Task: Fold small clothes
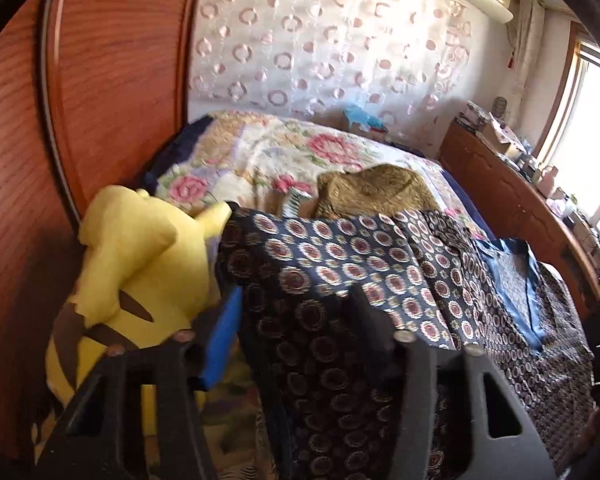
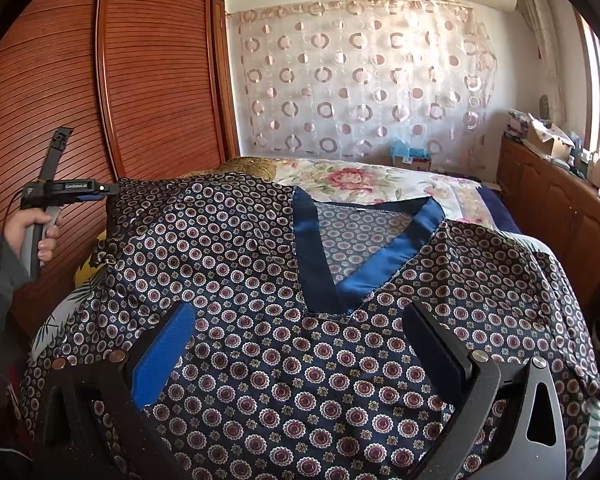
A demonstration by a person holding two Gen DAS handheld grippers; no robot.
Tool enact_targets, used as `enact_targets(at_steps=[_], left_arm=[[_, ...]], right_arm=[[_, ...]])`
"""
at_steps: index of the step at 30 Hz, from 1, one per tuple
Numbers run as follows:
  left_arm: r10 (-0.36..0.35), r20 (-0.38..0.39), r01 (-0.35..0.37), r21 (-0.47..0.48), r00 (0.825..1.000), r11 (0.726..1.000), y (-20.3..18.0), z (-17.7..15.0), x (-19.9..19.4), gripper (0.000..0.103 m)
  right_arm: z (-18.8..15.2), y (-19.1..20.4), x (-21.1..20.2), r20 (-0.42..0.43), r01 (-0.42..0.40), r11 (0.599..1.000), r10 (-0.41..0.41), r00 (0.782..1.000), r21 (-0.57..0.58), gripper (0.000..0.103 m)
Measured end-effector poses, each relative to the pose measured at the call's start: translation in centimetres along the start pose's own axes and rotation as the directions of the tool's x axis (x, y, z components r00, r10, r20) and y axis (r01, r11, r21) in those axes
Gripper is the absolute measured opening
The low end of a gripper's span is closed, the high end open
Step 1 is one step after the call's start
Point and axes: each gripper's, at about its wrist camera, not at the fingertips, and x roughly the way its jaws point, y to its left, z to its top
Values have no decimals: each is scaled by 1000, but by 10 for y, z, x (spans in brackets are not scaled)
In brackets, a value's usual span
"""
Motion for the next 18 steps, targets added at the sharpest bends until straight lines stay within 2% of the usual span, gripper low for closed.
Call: enact_targets(at_steps=[2, 4, 5, 11, 16, 18], left_arm=[[-15, -6, 15, 10, 1000, 1000, -3, 1, 3, 27], [-25, -4, 25, 21, 1000, 999, -7, 0, 1, 12], [-25, 3, 25, 29, 1000, 999, -9, 0, -2, 9], [22, 80, -33, 135, 997, 990, -40, 4, -33, 6], [-14, 166, -23, 223, 986, 975, -81, 13, -74, 5], [-44, 170, -1, 257, 985, 966, -96, 17, -81, 3]], right_arm=[[-1, -2, 2, -6, -1, 1000, 1, 1000, 3, 103], [-2, 0, 10, -23, -8, 1000, 8, 1000, -2, 103], [-3, 0, 13, -34, -11, 1000, 11, 999, -3, 103], [-4, -2, 19, -53, -19, 1000, 19, 998, 7, 103], [-6, -8, 13, -46, -10, 1000, 11, 999, 27, 103], [-7, -13, 11, -42, -5, 999, 6, 999, 35, 103]])
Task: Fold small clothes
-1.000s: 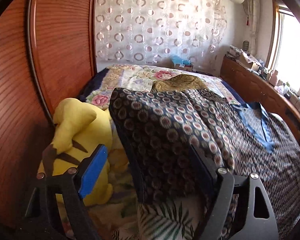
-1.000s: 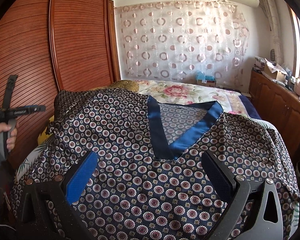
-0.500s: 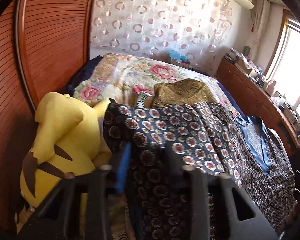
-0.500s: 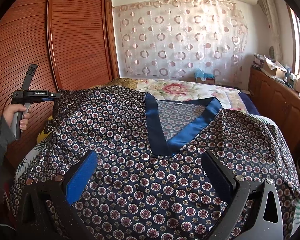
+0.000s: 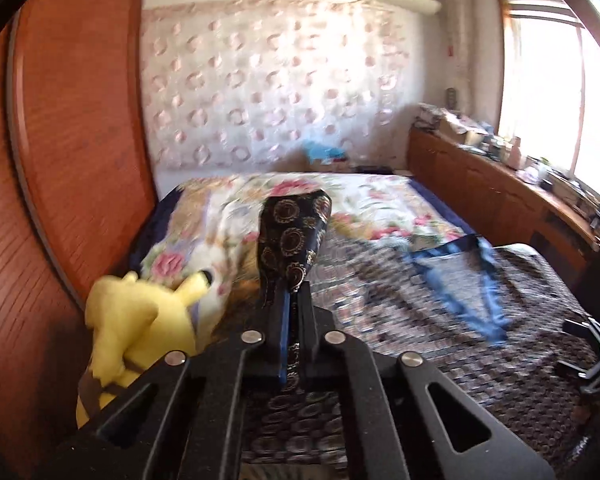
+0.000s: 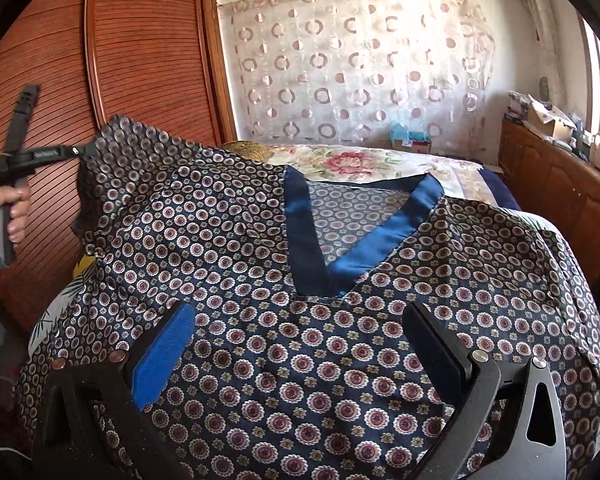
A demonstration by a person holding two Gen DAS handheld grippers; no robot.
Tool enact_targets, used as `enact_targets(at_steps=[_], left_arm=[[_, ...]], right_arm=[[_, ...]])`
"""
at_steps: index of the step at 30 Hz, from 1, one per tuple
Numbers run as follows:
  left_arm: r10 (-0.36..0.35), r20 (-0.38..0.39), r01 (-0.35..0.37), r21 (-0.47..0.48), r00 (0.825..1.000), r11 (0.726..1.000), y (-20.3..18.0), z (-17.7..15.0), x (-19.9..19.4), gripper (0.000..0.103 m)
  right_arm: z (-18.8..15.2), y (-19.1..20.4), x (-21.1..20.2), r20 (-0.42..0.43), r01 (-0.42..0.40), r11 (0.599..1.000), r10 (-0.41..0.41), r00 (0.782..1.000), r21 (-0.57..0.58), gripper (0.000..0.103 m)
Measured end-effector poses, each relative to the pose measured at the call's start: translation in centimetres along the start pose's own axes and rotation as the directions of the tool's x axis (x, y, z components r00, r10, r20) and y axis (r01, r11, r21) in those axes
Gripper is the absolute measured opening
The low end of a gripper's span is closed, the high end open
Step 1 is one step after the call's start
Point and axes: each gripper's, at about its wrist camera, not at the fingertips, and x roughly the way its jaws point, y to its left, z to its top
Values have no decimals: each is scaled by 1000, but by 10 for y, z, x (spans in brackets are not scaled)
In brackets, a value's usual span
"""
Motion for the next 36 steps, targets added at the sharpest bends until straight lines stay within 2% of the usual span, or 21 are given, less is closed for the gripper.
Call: enact_targets(at_steps=[6, 9, 10, 12, 13, 14, 20, 22, 28, 33, 34, 36], left_arm=[[-132, -15, 133, 83, 991, 988, -69, 24, 3, 3], [-159, -34, 162, 127, 987, 978, -106, 25, 10, 4], [-153, -36, 157, 139, 988, 978, -111, 24, 11, 7], [-148, -42, 153, 165, 988, 974, -121, 23, 14, 23], [-155, -36, 159, 166, 987, 973, -122, 21, 12, 39], [-160, -28, 163, 165, 987, 973, -121, 21, 11, 46], [-138, -26, 141, 145, 990, 979, -101, 7, 0, 68], [-126, -31, 129, 126, 992, 984, -93, -1, -1, 72], [-81, -76, 87, 79, 994, 993, -73, -42, 7, 72], [-107, -130, 119, 87, 986, 989, -77, -60, 25, 72], [-117, -136, 130, 93, 984, 987, -79, -60, 29, 70], [-140, -162, 158, 100, 977, 982, -84, -60, 41, 54]], right_arm=[[-1, -16, -11, 19, 28, 999, -28, 999, 35, 103], [-3, -27, -17, 23, 46, 998, -47, 999, 52, 103], [-3, -29, -19, 22, 51, 997, -52, 998, 55, 103], [-5, -34, -23, 19, 60, 996, -61, 998, 61, 103], [-6, -34, -25, 19, 63, 996, -65, 998, 61, 103], [-7, -35, -26, 18, 68, 996, -69, 997, 60, 103], [-5, -37, -30, 13, 77, 995, -78, 997, 65, 103], [-3, -37, -31, 10, 76, 995, -77, 997, 70, 103], [-2, -31, -30, -1, 62, 997, -62, 998, 50, 103], [6, -26, -28, -4, 49, 998, -49, 999, 24, 103], [7, -26, -27, -5, 50, 999, -50, 999, 21, 103], [8, -26, -27, -8, 51, 998, -51, 999, 23, 103]])
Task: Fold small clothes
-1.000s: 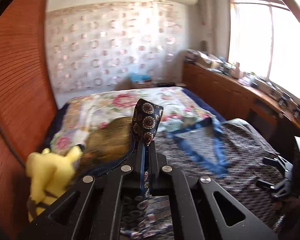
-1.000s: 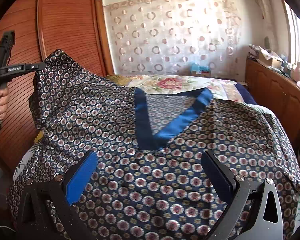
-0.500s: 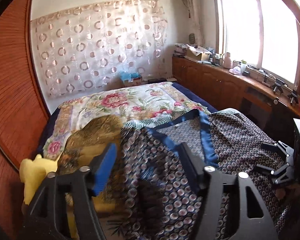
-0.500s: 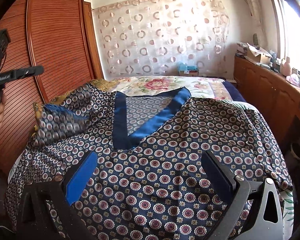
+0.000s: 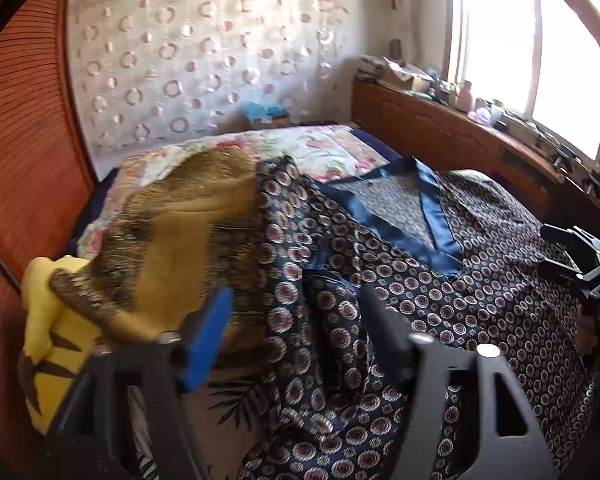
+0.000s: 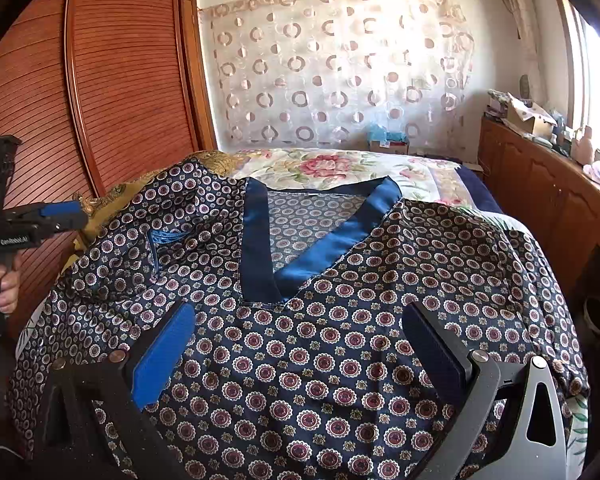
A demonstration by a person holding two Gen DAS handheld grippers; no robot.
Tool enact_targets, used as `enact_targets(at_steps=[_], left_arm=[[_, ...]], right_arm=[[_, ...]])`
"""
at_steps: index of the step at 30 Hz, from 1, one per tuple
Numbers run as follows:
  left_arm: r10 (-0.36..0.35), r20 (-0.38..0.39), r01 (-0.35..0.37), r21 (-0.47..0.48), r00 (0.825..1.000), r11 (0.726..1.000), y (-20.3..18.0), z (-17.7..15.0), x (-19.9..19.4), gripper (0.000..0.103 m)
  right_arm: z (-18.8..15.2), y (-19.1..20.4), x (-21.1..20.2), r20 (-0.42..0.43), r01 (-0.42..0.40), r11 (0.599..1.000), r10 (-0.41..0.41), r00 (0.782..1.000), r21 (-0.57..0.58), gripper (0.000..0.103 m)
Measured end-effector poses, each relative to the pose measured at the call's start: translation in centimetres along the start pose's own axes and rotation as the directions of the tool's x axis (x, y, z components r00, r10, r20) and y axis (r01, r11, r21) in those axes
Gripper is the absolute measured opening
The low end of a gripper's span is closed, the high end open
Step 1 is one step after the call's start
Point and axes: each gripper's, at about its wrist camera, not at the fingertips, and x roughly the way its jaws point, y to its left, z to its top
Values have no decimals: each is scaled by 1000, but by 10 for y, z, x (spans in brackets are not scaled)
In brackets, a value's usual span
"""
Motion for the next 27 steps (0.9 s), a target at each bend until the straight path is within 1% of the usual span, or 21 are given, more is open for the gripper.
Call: enact_targets(at_steps=[1, 2, 3, 5, 7, 9, 11, 13, 15, 16, 17, 18, 19, 21, 22, 24, 26, 27], left_arm=[[-13, -18, 13, 9, 1000, 1000, -2, 2, 7, 42], [-21, -30, 21, 19, 999, 1000, -4, 4, 13, 33], [-23, -42, 25, 39, 999, 999, -8, 6, 19, 30], [-23, -59, 27, 74, 998, 997, -15, 11, 28, 26], [-8, -85, 17, 107, 996, 994, -18, 15, 38, 26], [60, -124, -41, 147, 990, 988, -19, 18, 54, 26], [114, -143, -89, 169, 983, 982, -16, 21, 62, 26], [158, -146, -127, 198, 977, 972, -16, 22, 67, 26], [182, -150, -148, 212, 972, 966, -16, 22, 69, 26], [192, -152, -157, 218, 970, 963, -17, 21, 70, 19], [210, -151, -173, 231, 966, 958, -17, 20, 71, 8], [219, -152, -178, 242, 964, 954, -19, 19, 71, 5], [211, -151, -169, 250, 966, 953, -21, 19, 71, 2], [194, -132, -160, 231, 972, 960, -20, 19, 64, 1], [190, -106, -165, 209, 976, 964, -14, 21, 58, 1], [171, -29, -165, 145, 985, 976, -4, 26, 39, 1], [178, 43, -181, 65, 983, 981, 8, 32, 19, 1], [169, 68, -170, 14, 983, 985, 18, 35, 10, 1]], right_arm=[[1, 0, 1, -1, 0, 1000, 0, 1000, 2, 103], [1, 0, 1, -3, -1, 1000, 1, 1000, 3, 103], [2, -1, 3, -5, -2, 1000, 2, 1000, 2, 103], [3, 0, 5, -10, -3, 1000, 3, 1000, -5, 103], [5, 1, 6, -11, -5, 1000, 5, 1000, -17, 103], [8, 0, 6, -6, -2, 1000, 2, 1000, -19, 103], [8, -3, 5, -2, -4, 1000, 4, 1000, -10, 103], [7, -4, 4, 0, -2, 1000, 2, 1000, -5, 103], [5, -7, 5, -3, -2, 1000, 2, 1000, 0, 103], [4, -8, 6, -6, -2, 1000, 2, 1000, 1, 103], [3, -8, 6, -9, -2, 1000, 2, 1000, 1, 103], [3, -9, 7, -11, -1, 1000, 1, 1000, 1, 103], [2, -9, 7, -12, -1, 1000, 1, 1000, 3, 103], [2, -9, 8, -15, -3, 1000, 3, 1000, 6, 103], [1, -9, 8, -17, -3, 1000, 3, 1000, 5, 103], [3, -8, 8, -19, -3, 1000, 3, 1000, -2, 103], [5, -6, 10, -21, -5, 1000, 5, 1000, -13, 103], [7, -4, 11, -23, -6, 1000, 6, 1000, -22, 103]])
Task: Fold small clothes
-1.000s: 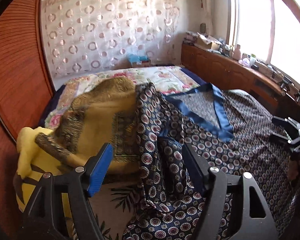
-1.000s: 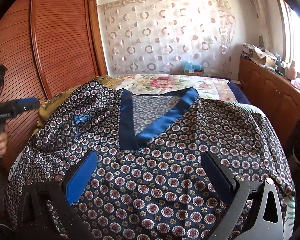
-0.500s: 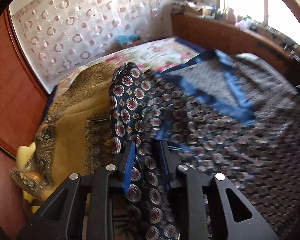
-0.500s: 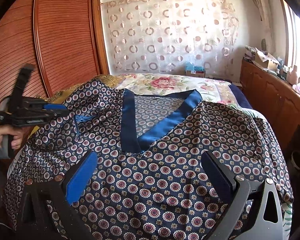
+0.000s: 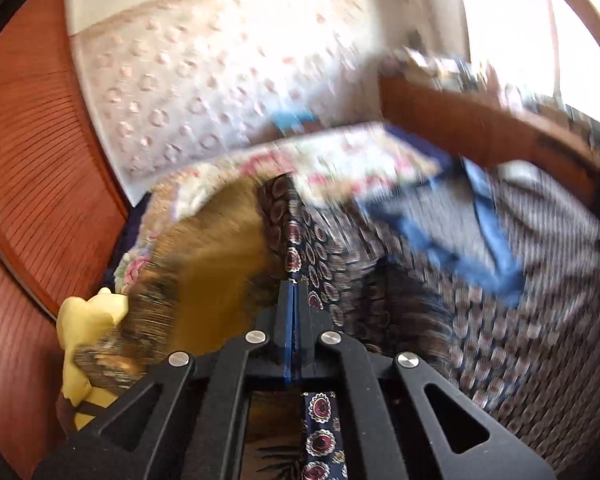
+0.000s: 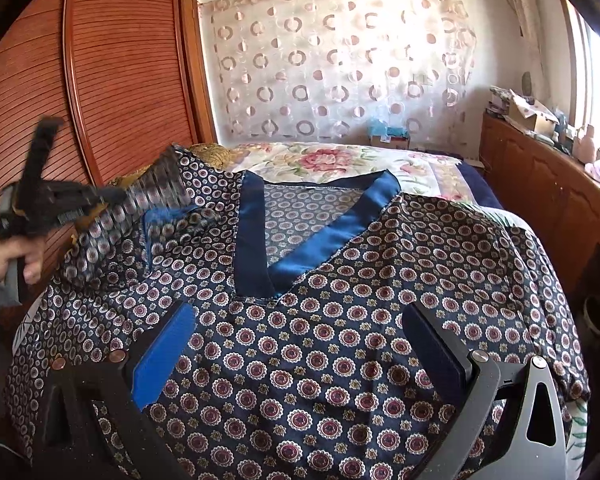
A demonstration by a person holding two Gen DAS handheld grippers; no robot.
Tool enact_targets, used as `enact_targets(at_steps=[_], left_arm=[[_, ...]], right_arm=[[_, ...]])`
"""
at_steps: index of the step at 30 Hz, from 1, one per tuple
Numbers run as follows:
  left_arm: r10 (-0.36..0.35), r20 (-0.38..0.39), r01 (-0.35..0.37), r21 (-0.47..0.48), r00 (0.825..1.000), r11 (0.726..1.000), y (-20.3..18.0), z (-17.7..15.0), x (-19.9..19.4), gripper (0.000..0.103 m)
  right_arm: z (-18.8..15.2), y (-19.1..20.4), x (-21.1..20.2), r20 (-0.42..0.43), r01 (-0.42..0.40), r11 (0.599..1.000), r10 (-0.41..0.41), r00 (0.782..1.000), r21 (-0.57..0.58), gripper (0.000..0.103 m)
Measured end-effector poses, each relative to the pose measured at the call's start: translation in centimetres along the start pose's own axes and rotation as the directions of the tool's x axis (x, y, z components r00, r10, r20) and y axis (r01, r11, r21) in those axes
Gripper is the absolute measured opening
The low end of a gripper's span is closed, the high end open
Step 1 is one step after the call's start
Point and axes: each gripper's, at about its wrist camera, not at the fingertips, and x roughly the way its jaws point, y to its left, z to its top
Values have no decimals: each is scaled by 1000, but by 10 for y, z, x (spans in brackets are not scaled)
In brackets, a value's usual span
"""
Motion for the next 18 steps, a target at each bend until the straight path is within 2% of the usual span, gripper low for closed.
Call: enact_targets(at_steps=[2, 7, 12, 13, 14, 15, 16, 18], left_arm=[[-13, -2, 13, -57, 1000, 998, 16, 2, -1, 1], [24, -56, -31, -123, 998, 992, 42, -11, 12, 1], [32, -26, -35, -115, 999, 993, 40, -20, -2, 2], [31, -12, -33, -108, 999, 994, 38, -19, -7, 8], [30, 7, -29, -99, 1000, 995, 35, -17, -13, 22], [24, 31, -21, -91, 999, 996, 32, -17, -20, 31], [12, 61, -6, -84, 998, 996, 29, -16, -29, 46], [-14, 90, 21, -72, 996, 997, 22, -15, -39, 62]], right_arm=[[5, 4, 3, -3, -7, 1000, 7, 1000, -16, 103], [16, 18, 12, -5, -47, 998, 47, 999, -44, 102], [18, 21, 25, -31, -62, 996, 60, 998, -59, 98], [18, 20, 27, -34, -62, 996, 60, 998, -60, 97], [19, 19, 27, -36, -62, 996, 60, 998, -61, 97], [21, 19, 29, -37, -59, 996, 57, 998, -62, 97], [21, 17, 28, -35, -56, 997, 54, 998, -62, 97], [24, 13, 26, -29, -49, 997, 47, 998, -61, 97]])
